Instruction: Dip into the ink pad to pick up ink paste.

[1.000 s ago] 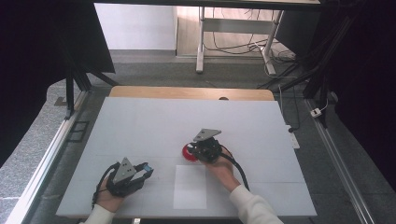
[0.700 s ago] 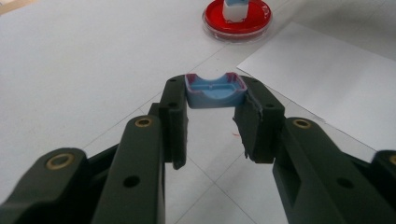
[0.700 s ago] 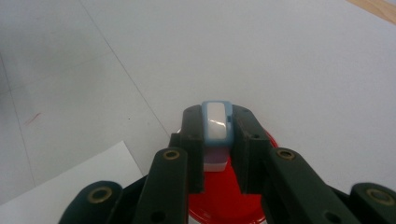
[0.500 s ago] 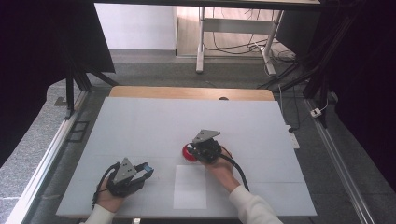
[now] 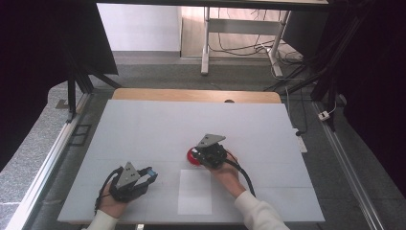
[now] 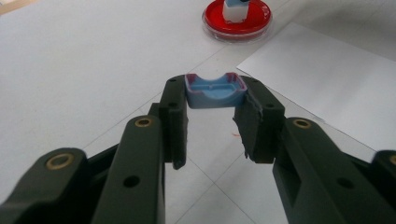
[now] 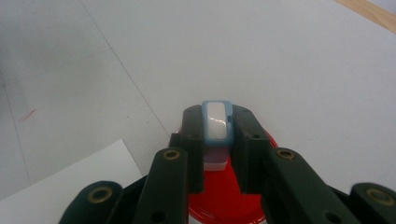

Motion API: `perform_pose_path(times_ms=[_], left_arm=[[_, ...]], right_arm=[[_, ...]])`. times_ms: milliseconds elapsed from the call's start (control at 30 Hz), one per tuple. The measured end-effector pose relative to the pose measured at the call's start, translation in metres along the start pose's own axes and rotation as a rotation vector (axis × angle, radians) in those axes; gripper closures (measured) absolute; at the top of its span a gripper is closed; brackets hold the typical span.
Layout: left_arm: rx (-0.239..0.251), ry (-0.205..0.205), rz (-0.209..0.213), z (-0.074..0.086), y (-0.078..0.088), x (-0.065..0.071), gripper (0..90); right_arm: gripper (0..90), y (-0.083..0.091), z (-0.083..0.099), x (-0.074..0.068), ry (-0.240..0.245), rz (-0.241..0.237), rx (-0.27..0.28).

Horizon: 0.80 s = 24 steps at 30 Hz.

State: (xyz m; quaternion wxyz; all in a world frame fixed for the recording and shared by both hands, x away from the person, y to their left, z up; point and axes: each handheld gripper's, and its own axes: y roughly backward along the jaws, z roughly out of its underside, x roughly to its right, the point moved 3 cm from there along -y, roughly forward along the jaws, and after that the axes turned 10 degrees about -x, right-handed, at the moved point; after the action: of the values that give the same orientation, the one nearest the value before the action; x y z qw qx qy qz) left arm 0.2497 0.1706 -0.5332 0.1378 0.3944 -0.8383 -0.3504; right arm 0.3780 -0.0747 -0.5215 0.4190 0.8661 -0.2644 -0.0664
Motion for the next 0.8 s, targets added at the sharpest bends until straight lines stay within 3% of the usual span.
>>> perform_pose_path(times_ms=[800], left_arm=[[0.003, 0.005, -0.002, 0.0008, 0.0004, -0.0029, 64.3]], right_arm=[[75.4, 0.006, -0.0019, 0.0028, -0.024, -0.013, 0.031]])
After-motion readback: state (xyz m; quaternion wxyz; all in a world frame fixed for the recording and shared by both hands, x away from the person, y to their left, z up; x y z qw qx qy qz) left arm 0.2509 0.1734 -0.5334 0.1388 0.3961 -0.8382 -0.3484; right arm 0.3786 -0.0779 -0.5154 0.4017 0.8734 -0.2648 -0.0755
